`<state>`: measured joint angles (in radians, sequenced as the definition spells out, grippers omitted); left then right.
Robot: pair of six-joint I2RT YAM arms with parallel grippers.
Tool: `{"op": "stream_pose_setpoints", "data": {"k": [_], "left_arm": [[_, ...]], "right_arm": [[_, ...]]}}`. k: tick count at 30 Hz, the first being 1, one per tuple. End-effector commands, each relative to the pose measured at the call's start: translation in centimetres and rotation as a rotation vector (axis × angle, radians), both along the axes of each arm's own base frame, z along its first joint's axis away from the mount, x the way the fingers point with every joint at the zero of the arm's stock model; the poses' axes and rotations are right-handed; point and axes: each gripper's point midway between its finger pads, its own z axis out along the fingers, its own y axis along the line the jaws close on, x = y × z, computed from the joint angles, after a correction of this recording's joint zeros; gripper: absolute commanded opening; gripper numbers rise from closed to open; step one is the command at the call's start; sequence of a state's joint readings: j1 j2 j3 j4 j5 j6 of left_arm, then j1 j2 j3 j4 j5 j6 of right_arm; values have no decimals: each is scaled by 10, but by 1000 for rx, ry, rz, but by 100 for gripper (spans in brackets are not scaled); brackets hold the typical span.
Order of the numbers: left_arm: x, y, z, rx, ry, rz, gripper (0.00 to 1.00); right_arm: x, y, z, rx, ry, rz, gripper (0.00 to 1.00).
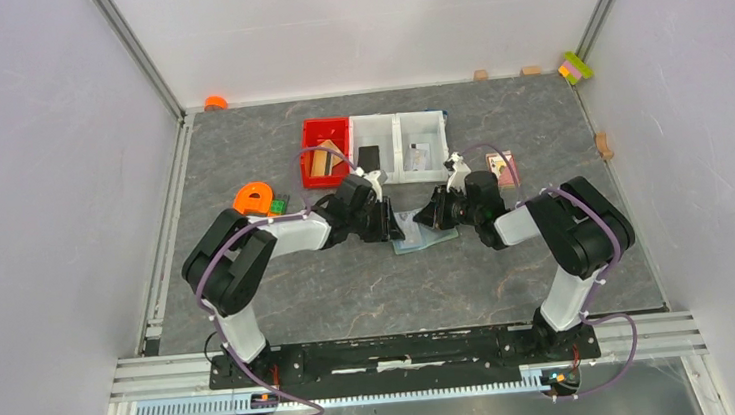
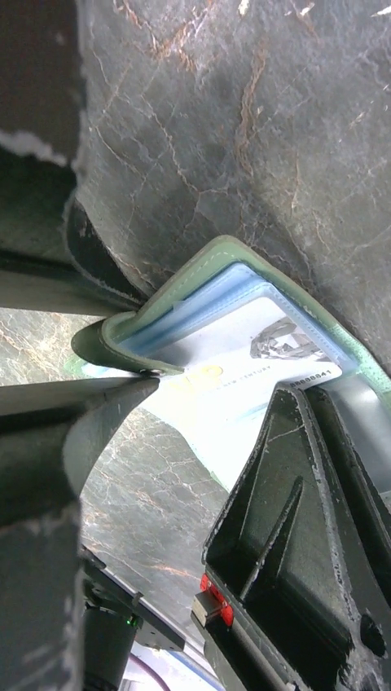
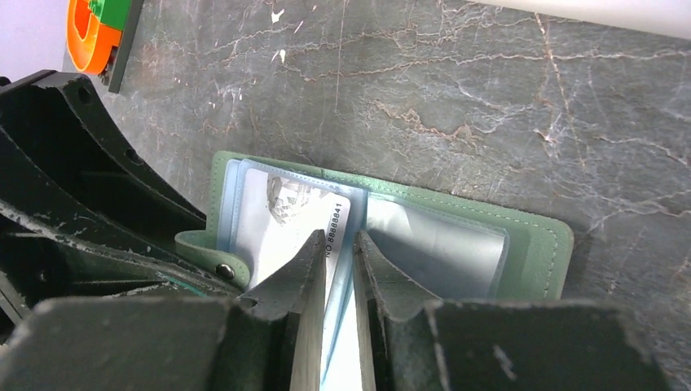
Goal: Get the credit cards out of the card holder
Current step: Remove the credit card from the card holder.
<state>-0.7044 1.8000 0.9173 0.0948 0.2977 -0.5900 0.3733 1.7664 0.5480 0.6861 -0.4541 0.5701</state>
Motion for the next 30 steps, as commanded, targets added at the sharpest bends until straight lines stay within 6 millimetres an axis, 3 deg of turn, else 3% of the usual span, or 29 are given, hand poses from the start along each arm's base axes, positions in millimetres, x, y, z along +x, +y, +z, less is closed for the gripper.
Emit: {"op": "stream_pose_setpoints", "data": {"k": [1,6,10,22,30], "left_arm": [[-1,0,1,-1,-22,-50,33],[4,2,2,-45,-20,-23,16],[8,4,8,-100,-26,-1,2],[20,21,55,-387,-108,107,2],[15,13,67,-518,-77,72,2]], "right_arm": [[-6,-9,-22,-79,50,-15,23],[-5,-10,-16,-76,30,-23,23],[-3,-17,-5,-90,-20,-54,30],[-11,-4,25,39,-106,-7,44],[-20,15,56,202,-173,77,38]]}}
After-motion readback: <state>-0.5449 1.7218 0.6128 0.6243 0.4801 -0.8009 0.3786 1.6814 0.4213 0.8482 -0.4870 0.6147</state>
